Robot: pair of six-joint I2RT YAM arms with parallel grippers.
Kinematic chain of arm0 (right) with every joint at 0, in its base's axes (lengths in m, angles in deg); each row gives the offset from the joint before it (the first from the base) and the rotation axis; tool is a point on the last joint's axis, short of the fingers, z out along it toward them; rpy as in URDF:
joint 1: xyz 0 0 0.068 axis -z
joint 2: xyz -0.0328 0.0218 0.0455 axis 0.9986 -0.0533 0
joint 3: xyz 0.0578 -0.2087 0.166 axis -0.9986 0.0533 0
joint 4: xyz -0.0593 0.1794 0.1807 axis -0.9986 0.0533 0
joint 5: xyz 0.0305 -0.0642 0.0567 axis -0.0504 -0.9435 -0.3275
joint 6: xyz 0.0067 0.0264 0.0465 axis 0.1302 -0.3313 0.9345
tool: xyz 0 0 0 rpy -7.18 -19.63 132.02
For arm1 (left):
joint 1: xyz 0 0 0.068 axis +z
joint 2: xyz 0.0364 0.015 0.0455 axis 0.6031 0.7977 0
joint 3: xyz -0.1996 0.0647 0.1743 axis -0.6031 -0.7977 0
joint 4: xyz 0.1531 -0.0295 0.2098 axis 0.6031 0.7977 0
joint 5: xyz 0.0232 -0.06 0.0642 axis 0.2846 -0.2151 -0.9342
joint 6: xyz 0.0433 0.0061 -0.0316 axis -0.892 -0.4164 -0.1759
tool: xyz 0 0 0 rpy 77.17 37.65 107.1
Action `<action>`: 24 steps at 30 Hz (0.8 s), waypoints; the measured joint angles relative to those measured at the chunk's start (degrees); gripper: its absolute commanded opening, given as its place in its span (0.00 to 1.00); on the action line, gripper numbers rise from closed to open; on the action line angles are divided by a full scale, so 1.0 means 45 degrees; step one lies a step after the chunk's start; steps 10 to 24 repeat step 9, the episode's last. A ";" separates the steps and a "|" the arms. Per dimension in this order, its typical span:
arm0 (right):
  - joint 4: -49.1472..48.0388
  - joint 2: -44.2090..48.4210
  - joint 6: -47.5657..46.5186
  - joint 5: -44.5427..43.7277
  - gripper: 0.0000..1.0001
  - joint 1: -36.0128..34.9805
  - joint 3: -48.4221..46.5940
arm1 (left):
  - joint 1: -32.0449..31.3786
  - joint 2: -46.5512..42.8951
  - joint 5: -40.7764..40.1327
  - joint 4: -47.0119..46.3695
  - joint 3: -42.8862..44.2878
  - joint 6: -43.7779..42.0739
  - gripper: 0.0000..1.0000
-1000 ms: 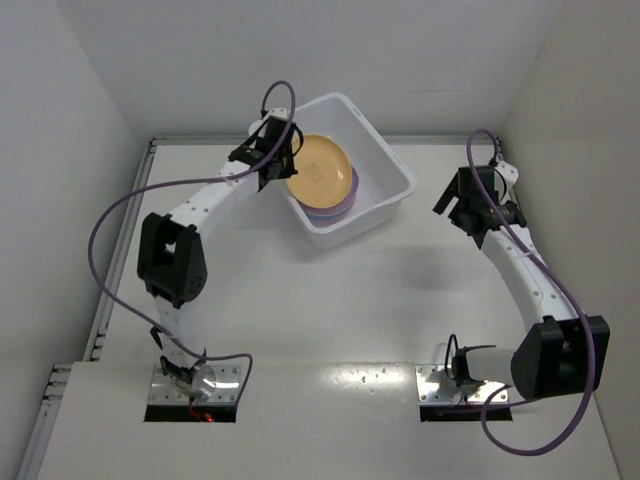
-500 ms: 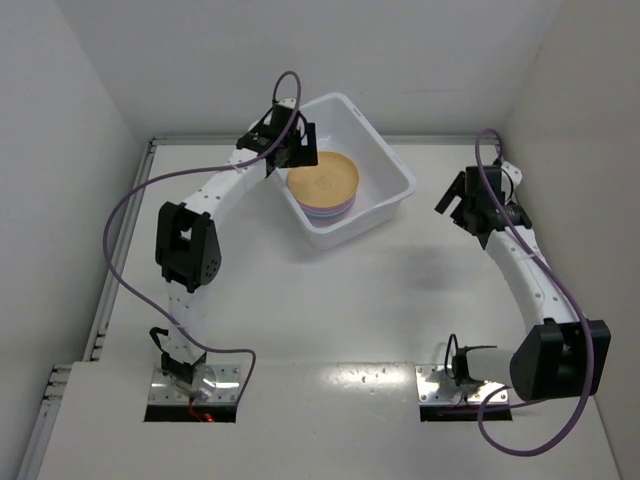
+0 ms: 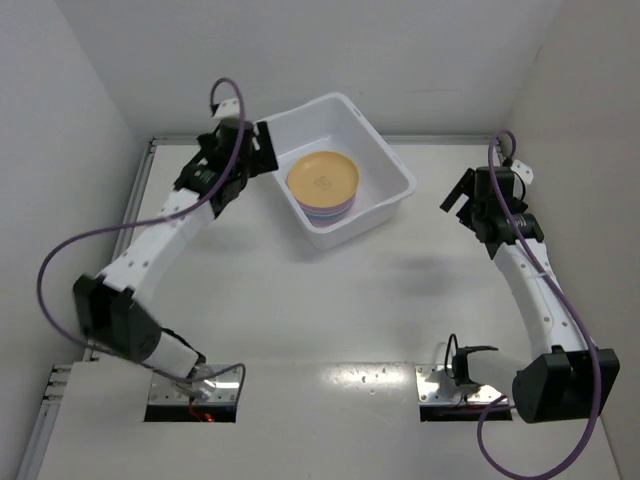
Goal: Place the plates into the plastic bin on the countertop
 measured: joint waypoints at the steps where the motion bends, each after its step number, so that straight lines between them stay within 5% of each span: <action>1: 0.0073 -0.0010 -0.0015 -0.0005 1.00 0.0000 0.0000 | 0.0019 -0.1200 -0.0578 -0.0228 -0.1219 0.0214 1.00; 5: 0.0330 -0.0049 -0.0029 -0.0063 1.00 0.0000 -0.0019 | 0.0287 -0.5304 -0.2229 -0.0442 -0.5090 0.1122 1.00; 9: 0.0505 -0.0058 -0.0063 -0.0262 1.00 0.0000 -0.0019 | 0.0505 -0.7048 -0.3060 -0.0520 -0.7062 0.1889 1.00; 24: 0.0505 -0.0058 -0.0063 -0.0262 1.00 0.0000 -0.0019 | 0.0505 -0.7048 -0.3060 -0.0520 -0.7062 0.1889 1.00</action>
